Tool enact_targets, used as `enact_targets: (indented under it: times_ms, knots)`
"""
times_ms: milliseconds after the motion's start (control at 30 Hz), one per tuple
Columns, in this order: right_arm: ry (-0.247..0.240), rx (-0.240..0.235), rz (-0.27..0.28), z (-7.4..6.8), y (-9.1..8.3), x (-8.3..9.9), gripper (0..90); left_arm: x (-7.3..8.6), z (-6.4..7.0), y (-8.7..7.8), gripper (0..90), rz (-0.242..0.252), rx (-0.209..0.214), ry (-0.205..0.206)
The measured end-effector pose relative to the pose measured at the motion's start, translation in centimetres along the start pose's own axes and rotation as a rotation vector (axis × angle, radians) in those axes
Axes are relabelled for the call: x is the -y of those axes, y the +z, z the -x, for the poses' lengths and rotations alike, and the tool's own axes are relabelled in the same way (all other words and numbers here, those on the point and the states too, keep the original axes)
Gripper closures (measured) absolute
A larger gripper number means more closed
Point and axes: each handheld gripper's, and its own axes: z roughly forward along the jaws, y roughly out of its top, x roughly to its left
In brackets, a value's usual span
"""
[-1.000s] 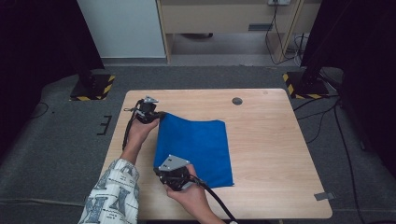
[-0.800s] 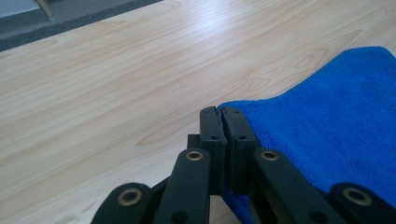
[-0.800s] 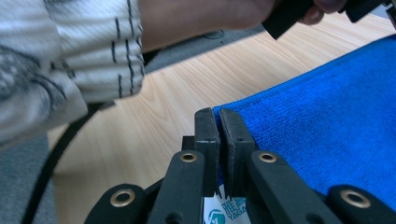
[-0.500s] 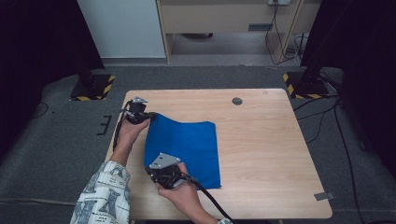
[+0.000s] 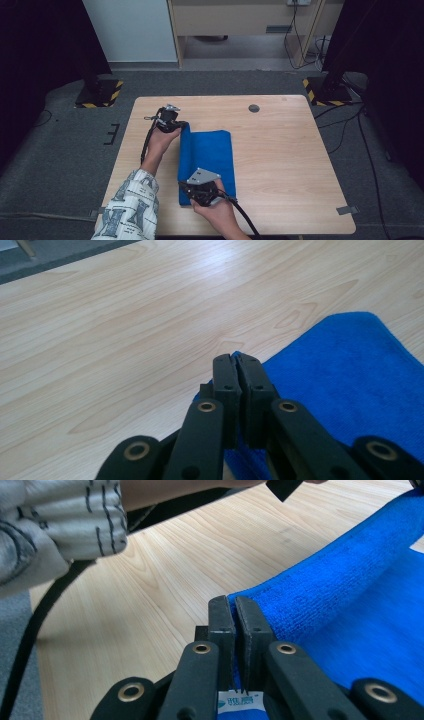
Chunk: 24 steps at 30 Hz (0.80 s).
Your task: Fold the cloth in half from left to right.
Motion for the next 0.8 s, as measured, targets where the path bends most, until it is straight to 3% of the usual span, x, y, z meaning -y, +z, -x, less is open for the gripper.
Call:
enact_targets:
  times_ms: [267,800]
  knots:
    - [0.006,0.031,-0.027,1.3,-1.6,1.4,86.7,-0.4,1.5,1.4,87.3,-0.006,0.015,-0.006]
    - [0.016,0.08,-0.043,3.0,-4.6,2.8,86.8,-2.7,5.9,3.9,87.3,-0.005,0.042,0.054]
